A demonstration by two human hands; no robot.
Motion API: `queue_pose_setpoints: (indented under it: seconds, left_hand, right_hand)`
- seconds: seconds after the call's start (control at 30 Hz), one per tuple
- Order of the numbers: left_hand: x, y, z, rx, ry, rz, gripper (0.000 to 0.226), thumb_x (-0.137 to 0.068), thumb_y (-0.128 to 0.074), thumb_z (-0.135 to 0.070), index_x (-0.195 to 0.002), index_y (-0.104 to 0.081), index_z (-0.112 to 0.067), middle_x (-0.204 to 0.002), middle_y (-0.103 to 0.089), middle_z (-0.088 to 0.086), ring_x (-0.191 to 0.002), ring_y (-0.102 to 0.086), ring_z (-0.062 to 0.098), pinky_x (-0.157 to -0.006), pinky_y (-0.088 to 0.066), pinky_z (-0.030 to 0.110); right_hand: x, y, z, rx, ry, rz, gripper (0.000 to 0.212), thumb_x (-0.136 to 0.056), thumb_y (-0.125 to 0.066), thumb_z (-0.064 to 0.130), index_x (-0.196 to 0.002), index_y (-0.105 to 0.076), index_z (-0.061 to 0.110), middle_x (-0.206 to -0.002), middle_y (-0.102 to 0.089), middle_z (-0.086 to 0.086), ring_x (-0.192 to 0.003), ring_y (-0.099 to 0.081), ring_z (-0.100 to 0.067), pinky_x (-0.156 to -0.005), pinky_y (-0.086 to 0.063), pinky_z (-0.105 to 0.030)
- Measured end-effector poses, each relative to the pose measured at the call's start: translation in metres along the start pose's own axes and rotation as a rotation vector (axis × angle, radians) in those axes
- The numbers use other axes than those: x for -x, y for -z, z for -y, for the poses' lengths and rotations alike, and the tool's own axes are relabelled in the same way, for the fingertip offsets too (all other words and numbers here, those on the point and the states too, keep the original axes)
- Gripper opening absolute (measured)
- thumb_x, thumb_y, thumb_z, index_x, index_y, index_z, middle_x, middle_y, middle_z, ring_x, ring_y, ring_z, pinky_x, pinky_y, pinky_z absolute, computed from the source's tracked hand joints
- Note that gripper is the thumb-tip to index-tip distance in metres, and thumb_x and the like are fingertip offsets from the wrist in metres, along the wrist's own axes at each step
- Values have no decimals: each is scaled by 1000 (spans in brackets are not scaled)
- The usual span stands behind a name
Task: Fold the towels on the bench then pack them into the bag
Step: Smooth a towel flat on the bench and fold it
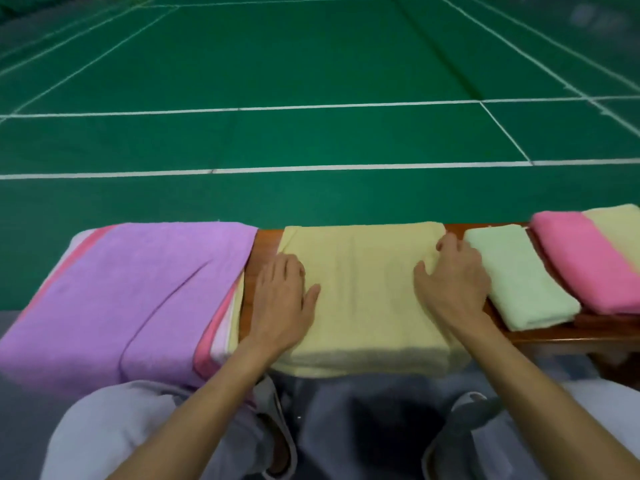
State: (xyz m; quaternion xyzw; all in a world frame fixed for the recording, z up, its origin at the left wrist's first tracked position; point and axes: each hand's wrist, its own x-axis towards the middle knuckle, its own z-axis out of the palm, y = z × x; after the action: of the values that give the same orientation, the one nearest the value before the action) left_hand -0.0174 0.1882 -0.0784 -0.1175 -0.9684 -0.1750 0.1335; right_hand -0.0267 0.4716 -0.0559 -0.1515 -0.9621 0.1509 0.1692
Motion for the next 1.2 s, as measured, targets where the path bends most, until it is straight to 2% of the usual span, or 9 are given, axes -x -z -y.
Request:
queue_pose_setpoints:
  seconds: [0.07,0.23,0.33,0.43,0.53,0.7,0.93,1.07,1.2]
  left_hand:
    - [0,-1,-7,-82,41,170,59,-106,-35,-53,-155,-37,-20,-166,-28,10,-155,-19,34,-125,-17,51]
    - [0,-2,-15,-101,108,296,72,-103,-14,-67,-165,-5,-31,-172,7,1,-158,13,25,-125,9,46]
    - [-2,2,-12,-43,160,189,60,-107,-27,-54,-159,-34,-24,-168,-25,6,-154,-19,34,-124,-17,52]
    - [-8,10,-6,74,222,-45,30,-97,-56,-32,-120,-61,-13,-124,-57,12,-113,-53,37,-97,-46,52]
    - [-15,18,-3,116,503,-13,39,-87,-75,-30,-110,-54,-6,-114,-55,16,-99,-56,37,-83,-51,48]
    - [-23,25,-1,235,591,103,20,-90,-71,-18,-75,-61,-8,-71,-64,8,-65,-58,21,-53,-39,29]
    - [-33,57,11,903,756,205,14,-99,-66,-23,-90,-61,-13,-96,-71,10,-89,-66,26,-79,-53,41]
    - [-31,78,25,1162,691,121,23,-99,-65,-14,-118,-67,-26,-86,-72,6,-68,-64,16,-63,-56,30]
    - [-28,96,33,1171,560,272,25,-101,-59,-12,-122,-73,-15,-103,-76,18,-85,-67,21,-75,-60,27]
  right_hand:
    - [0,-5,4,96,150,78,56,-94,-55,52,-140,-46,22,-151,-43,-17,-139,-37,-39,-112,-38,-52]
    - [4,-23,-5,158,436,463,70,-100,-3,68,-162,3,37,-170,16,3,-155,20,-25,-126,5,-53]
    - [-1,-13,-17,83,397,480,68,-103,-8,62,-164,-7,32,-171,6,3,-157,12,-22,-128,3,-47]
    - [5,0,-21,-21,231,276,57,-108,-31,48,-155,-36,16,-163,-33,-9,-150,-30,-29,-123,-26,-44]
    - [11,12,-16,-17,11,66,41,-101,-56,35,-131,-49,8,-130,-55,-13,-115,-51,-28,-100,-45,-42]
    - [0,23,-10,-73,-175,243,22,-96,-66,29,-100,-50,14,-102,-58,-5,-87,-56,-19,-80,-52,-36]
    - [-19,34,-15,-396,-216,438,17,-91,-72,19,-102,-60,13,-95,-63,-1,-93,-62,-24,-69,-48,-31]
    - [-25,65,-31,-952,-277,475,66,-84,-81,7,-139,-50,26,-112,-71,-3,-95,-72,-20,-80,-60,-37]
    - [-23,95,-33,-1073,-111,572,50,-90,-71,0,-136,-57,17,-42,-48,12,-40,-49,1,-48,-43,-13]
